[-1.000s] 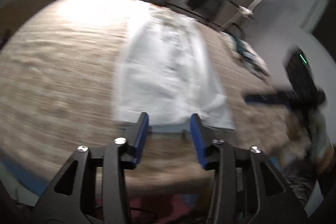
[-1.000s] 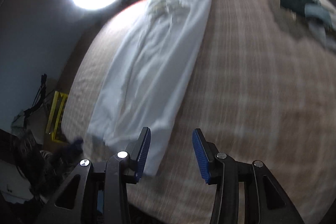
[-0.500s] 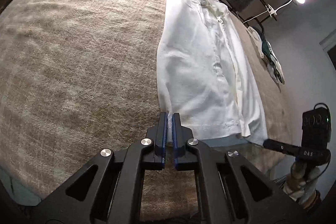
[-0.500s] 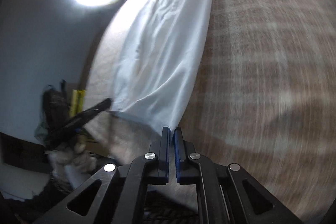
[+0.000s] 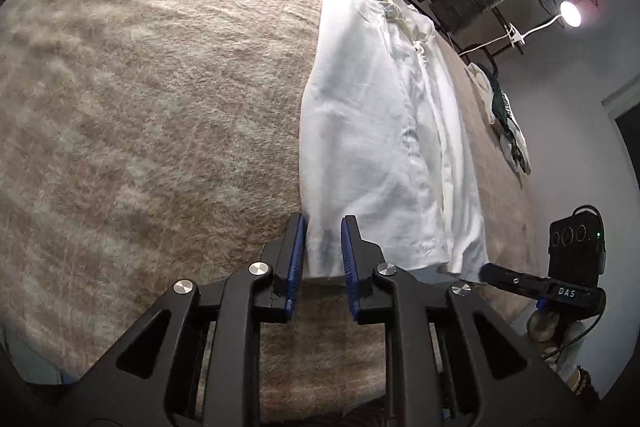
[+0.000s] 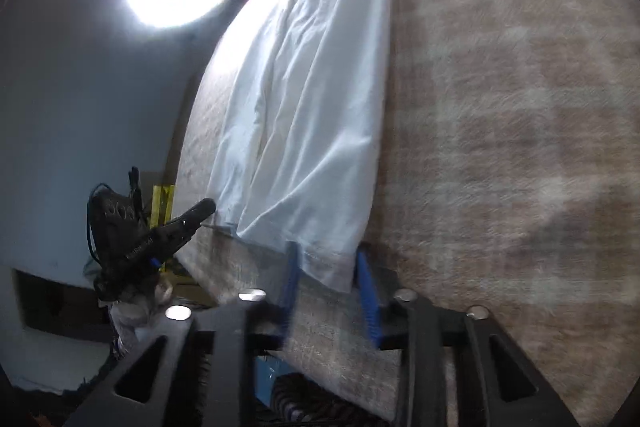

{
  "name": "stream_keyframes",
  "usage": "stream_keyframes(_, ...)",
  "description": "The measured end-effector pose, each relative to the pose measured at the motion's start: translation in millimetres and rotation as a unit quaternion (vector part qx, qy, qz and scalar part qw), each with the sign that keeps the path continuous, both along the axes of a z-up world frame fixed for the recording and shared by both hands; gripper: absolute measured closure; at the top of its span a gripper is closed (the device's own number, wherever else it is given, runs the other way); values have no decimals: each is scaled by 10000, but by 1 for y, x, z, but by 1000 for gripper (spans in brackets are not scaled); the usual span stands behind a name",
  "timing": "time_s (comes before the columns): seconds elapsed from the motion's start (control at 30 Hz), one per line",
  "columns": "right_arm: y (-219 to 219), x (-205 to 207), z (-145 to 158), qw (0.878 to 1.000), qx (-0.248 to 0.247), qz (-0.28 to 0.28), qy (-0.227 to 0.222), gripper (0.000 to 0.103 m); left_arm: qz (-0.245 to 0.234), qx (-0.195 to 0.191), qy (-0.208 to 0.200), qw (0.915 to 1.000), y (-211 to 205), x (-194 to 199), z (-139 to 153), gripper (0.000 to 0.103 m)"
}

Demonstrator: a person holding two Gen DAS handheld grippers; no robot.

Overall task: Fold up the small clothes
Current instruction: 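Grasp the hem of the folded strip with both tools, then lift the hem and fold it toward the collar with both tools, then open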

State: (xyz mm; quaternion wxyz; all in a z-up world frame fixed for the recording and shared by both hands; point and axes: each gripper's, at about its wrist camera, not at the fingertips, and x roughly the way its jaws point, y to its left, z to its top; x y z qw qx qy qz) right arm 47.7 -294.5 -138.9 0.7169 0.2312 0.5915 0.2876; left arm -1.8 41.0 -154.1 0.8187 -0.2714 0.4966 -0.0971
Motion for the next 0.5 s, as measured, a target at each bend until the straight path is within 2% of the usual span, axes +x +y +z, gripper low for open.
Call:
stream_keyframes(0.03,3,1,-1,10000,-24,56,50,97,-81,26,40,10000,-2,2,-1,101)
stream_keyframes(0.13,2,3,-1,9998,108,13,188,98,-173,64,0,9998,-5,3,8,102)
stream_keyframes(0.23,-7,-6,21,9987,493,-90,55,98,-247,76,-243,9994,-3,-2,33,102)
stream_keyframes(0.33,-13,-9,37,9984,523,-82,-176,98,-378,393,-469,9974,-4,-5,49,102)
stream_keyframes(0.4,-15,-7,32,9994,309,-17,-127,98,-470,497,-311,9972,-6,0,41,102)
stream_keyframes(0.5,-12,-4,12,9998,36,55,210,98,-491,454,15,9978,-9,9,24,102)
